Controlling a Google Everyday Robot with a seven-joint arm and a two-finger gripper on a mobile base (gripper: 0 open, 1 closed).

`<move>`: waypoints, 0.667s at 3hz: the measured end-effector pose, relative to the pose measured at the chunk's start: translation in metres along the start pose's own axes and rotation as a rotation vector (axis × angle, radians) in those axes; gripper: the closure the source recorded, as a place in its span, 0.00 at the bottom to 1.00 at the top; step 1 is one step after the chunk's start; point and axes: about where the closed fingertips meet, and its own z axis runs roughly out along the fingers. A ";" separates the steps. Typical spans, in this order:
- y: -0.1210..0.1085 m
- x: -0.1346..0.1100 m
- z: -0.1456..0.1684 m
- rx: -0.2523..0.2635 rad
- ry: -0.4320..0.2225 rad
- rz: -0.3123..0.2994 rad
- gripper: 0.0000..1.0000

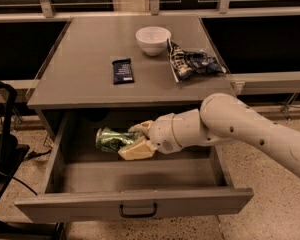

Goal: Place green can into top drawer

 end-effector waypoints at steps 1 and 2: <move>-0.007 0.016 0.015 0.001 0.034 -0.010 1.00; -0.009 0.040 0.030 0.007 0.035 -0.001 1.00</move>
Offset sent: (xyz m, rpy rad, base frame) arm 0.0122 0.0006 -0.0666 -0.0457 0.0035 -0.0155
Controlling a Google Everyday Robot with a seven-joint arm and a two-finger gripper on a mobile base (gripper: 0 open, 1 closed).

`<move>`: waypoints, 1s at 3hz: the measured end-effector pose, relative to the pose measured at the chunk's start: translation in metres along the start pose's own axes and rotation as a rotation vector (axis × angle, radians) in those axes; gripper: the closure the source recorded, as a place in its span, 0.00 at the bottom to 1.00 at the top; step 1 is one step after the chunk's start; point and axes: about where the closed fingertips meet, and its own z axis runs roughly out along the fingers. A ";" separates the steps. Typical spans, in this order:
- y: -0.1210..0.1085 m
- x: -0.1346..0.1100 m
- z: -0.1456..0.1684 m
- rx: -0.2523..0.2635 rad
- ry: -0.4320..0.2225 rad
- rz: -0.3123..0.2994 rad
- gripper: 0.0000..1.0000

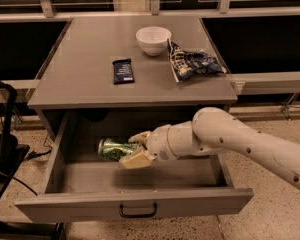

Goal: Place green can into top drawer

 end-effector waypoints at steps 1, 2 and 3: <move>0.001 0.016 0.009 0.005 -0.011 0.015 1.00; -0.002 0.039 0.020 -0.019 -0.046 0.040 1.00; -0.002 0.039 0.021 -0.019 -0.046 0.040 1.00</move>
Offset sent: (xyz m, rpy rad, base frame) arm 0.0031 -0.0136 -0.0722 0.1064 0.0506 -0.0117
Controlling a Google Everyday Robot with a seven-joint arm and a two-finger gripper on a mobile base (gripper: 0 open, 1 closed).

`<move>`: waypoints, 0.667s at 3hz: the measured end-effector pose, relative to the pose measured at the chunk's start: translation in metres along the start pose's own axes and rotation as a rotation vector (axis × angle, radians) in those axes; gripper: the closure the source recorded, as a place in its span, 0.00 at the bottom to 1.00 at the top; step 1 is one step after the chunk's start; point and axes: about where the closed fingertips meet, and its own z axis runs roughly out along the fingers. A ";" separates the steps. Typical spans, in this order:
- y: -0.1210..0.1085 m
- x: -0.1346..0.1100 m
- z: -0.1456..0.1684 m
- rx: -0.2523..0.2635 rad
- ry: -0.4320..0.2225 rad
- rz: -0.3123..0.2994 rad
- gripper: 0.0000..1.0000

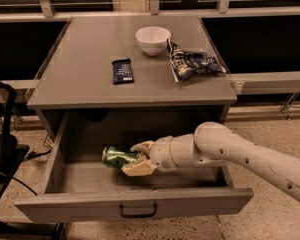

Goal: Place green can into top drawer

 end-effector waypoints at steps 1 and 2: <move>-0.011 0.005 -0.003 0.004 -0.003 -0.029 1.00; -0.032 0.038 0.013 -0.039 -0.007 -0.066 1.00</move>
Offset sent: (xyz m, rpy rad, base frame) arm 0.0309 -0.0265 -0.0103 -0.0048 -0.0744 0.0351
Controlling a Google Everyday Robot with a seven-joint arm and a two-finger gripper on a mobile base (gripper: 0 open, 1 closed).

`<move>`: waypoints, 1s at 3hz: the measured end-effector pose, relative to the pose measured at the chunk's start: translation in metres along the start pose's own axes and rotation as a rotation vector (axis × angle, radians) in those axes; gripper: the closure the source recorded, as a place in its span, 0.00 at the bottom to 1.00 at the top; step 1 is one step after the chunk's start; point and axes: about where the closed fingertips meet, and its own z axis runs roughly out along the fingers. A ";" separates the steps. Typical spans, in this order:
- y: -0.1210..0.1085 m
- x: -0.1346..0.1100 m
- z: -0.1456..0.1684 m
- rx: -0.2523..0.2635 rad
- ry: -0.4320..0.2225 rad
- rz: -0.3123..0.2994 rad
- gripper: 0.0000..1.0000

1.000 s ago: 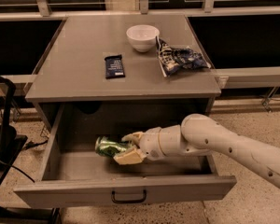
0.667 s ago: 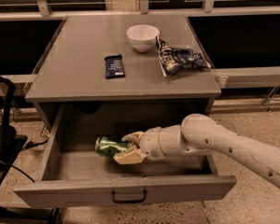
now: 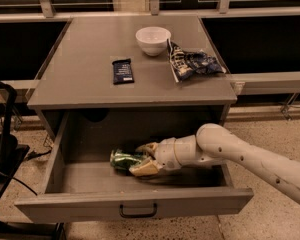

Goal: Place green can into top drawer

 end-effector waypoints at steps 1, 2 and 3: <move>0.000 0.000 0.000 0.000 0.000 0.000 1.00; 0.000 0.000 0.000 0.000 0.000 0.000 0.73; 0.000 0.000 0.000 0.000 0.000 0.000 0.50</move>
Offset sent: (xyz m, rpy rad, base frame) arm 0.0000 0.0000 0.0000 0.0000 0.0000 0.0000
